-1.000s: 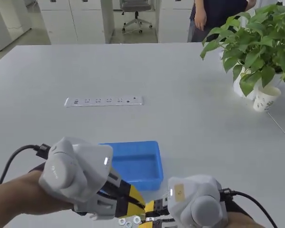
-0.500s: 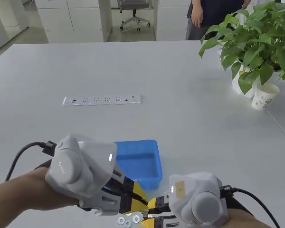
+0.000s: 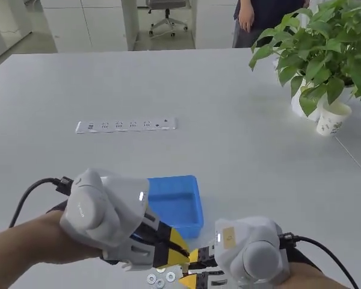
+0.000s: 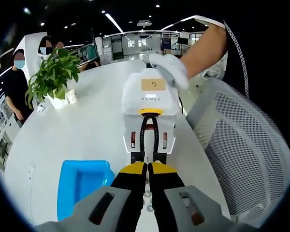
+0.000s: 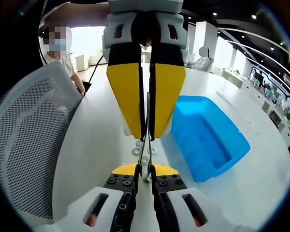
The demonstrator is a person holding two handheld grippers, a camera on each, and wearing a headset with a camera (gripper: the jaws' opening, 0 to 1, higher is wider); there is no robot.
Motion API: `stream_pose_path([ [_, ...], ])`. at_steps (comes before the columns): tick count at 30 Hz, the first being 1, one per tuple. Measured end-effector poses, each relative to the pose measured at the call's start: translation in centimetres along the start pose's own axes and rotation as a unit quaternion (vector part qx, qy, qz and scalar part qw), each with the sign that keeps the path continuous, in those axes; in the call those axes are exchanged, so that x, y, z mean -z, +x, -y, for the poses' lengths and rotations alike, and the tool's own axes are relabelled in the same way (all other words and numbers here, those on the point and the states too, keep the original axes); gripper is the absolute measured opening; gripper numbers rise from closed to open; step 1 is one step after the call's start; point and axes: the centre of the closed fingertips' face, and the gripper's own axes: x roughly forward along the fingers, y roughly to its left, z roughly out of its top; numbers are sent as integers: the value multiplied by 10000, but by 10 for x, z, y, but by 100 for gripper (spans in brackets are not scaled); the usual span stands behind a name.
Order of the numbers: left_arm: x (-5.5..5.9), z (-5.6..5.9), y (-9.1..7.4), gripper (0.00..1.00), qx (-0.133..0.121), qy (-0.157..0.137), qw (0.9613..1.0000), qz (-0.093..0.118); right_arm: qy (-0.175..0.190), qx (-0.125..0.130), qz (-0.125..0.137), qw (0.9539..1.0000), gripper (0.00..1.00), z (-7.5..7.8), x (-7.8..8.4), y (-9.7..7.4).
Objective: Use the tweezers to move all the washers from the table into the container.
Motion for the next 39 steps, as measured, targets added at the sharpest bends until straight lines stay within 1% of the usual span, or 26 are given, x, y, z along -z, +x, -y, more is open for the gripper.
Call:
stream_pose_path([
  [13, -2, -1, 0, 6, 16, 34, 10000, -12, -28, 40, -9, 10000, 12, 1, 0, -3],
  [17, 1, 0, 2, 6, 51, 54, 9999, -74, -6, 15, -72, 10000, 12, 1, 4, -2],
  [18, 0, 0, 2, 6, 59, 42, 10000, -46, 8, 17, -56, 10000, 12, 1, 3, -2],
  [30, -2, -2, 5, 6, 79, 46, 10000, -29, 28, 26, -42, 10000, 12, 1, 3, -3],
  [39, 0, -3, 5, 6, 86, 43, 9999, -56, 35, 30, -92, 9999, 12, 2, 5, -2],
])
